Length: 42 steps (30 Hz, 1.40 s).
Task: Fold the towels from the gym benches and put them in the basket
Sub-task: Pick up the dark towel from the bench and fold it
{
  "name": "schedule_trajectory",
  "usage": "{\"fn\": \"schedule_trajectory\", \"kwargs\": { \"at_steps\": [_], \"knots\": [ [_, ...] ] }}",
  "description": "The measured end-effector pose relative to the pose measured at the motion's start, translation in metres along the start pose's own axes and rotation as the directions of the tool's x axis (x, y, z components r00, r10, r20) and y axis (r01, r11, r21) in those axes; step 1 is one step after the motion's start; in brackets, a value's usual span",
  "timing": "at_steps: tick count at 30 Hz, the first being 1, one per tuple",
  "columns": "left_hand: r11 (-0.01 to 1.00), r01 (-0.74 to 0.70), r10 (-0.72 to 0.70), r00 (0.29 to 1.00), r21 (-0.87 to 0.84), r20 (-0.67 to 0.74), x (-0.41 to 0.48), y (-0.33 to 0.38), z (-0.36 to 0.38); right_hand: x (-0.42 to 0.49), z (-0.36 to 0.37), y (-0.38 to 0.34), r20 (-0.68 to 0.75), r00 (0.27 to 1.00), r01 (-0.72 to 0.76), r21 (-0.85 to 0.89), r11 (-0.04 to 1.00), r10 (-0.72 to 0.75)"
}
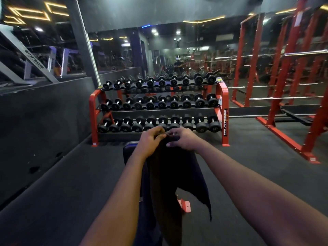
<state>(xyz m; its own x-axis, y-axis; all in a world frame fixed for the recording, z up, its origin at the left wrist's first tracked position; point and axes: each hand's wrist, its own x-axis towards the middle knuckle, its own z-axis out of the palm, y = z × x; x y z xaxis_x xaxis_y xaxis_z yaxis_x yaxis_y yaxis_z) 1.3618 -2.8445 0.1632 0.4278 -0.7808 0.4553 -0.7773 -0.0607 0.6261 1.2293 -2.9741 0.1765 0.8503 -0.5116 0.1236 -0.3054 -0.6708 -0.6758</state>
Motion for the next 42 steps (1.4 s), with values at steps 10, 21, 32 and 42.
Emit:
{"fn": "schedule_trajectory", "kwargs": {
  "at_steps": [10, 21, 32, 42],
  "knots": [
    [0.956, 0.281, -0.29, 0.947, 0.077, 0.135, -0.037, -0.051, 0.027, 0.014, -0.024, -0.003, -0.583, 0.812, 0.11, 0.132, 0.985, -0.012],
    [0.994, 0.106, -0.108, 0.989, -0.021, -0.099, -0.004, -0.004, 0.04, 0.015, -0.02, -0.015, -0.493, 0.857, 0.18, 0.008, 0.984, -0.153],
    [0.906, 0.404, -0.37, 0.901, 0.125, -0.224, -0.027, -0.032, 0.04, 0.005, -0.055, 0.017, -0.699, 0.686, -0.19, 0.098, 0.977, 0.203],
    [0.997, 0.028, -0.025, 0.999, 0.074, -0.038, 0.011, -0.001, 0.023, 0.017, -0.001, 0.019, -0.365, 0.928, -0.094, -0.045, 0.995, 0.072]
  ]
}}
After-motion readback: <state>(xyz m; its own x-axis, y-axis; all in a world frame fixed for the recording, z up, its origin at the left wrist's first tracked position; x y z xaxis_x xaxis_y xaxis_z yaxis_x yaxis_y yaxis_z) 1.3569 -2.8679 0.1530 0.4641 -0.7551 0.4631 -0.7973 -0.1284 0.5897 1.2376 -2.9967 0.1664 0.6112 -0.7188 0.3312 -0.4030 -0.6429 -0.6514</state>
